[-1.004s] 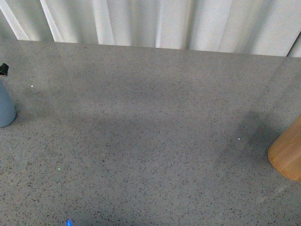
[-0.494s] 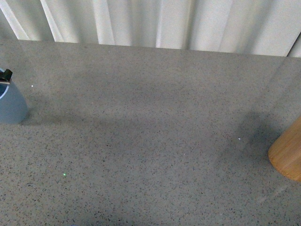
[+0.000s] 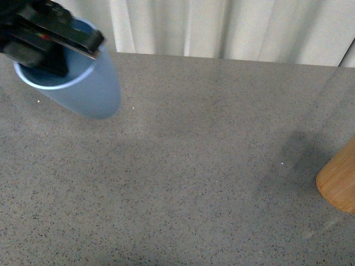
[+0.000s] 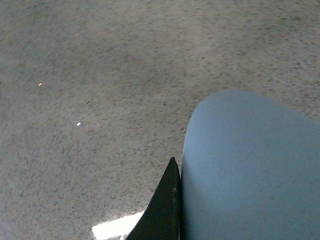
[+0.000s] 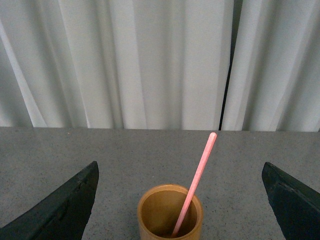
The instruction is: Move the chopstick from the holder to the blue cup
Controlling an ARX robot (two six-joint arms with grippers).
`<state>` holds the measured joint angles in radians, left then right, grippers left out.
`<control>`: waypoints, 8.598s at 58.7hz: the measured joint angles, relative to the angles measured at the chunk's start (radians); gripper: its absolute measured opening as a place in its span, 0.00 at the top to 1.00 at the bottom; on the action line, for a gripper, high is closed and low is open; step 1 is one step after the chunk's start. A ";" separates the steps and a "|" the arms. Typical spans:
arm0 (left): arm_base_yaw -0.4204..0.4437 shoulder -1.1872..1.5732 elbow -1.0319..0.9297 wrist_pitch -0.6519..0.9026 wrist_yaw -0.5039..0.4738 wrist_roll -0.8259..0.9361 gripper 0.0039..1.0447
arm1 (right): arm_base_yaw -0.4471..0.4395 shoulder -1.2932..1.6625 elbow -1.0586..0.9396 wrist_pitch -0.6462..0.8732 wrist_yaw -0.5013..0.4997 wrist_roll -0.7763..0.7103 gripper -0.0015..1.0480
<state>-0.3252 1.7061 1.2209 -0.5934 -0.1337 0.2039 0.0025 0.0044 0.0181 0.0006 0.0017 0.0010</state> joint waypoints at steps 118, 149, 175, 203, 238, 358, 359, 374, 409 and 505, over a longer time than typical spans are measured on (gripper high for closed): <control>-0.221 0.262 0.175 0.010 -0.079 -0.077 0.06 | 0.000 0.000 0.000 0.000 0.000 0.000 0.10; 0.121 -0.290 -0.277 0.539 0.000 -0.284 0.06 | 0.000 0.000 0.000 0.000 0.000 0.000 0.10; 0.311 -0.535 -0.686 1.151 0.119 -0.278 0.26 | 0.000 0.000 0.000 0.000 0.001 0.000 0.10; 0.324 -0.800 -1.026 1.300 0.134 -0.211 0.97 | 0.000 0.000 0.000 0.000 0.000 0.000 0.10; 0.324 -1.125 -1.173 1.120 0.134 -0.211 0.97 | 0.000 0.000 0.000 0.000 0.000 0.000 0.10; 0.324 -1.703 -1.202 0.594 0.134 -0.208 0.06 | -0.289 0.620 0.109 0.211 -0.200 -0.039 0.10; 0.324 -1.703 -1.202 0.594 0.134 -0.208 0.06 | -0.296 0.663 0.111 0.258 -0.203 -0.041 0.10; 0.324 -1.703 -1.202 0.594 0.134 -0.208 0.06 | -0.332 1.224 0.134 0.823 -0.216 -0.053 0.10; 0.324 -1.703 -1.202 0.594 0.134 -0.208 0.06 | -0.152 1.643 0.318 1.074 -0.125 -0.017 0.10; 0.324 -1.703 -1.202 0.594 0.134 -0.208 0.06 | 0.297 1.206 0.444 0.963 -0.081 -0.051 0.98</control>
<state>-0.0010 0.0032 0.0185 0.0006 0.0002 -0.0044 0.2993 1.2102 0.4618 0.9638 -0.0792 -0.0505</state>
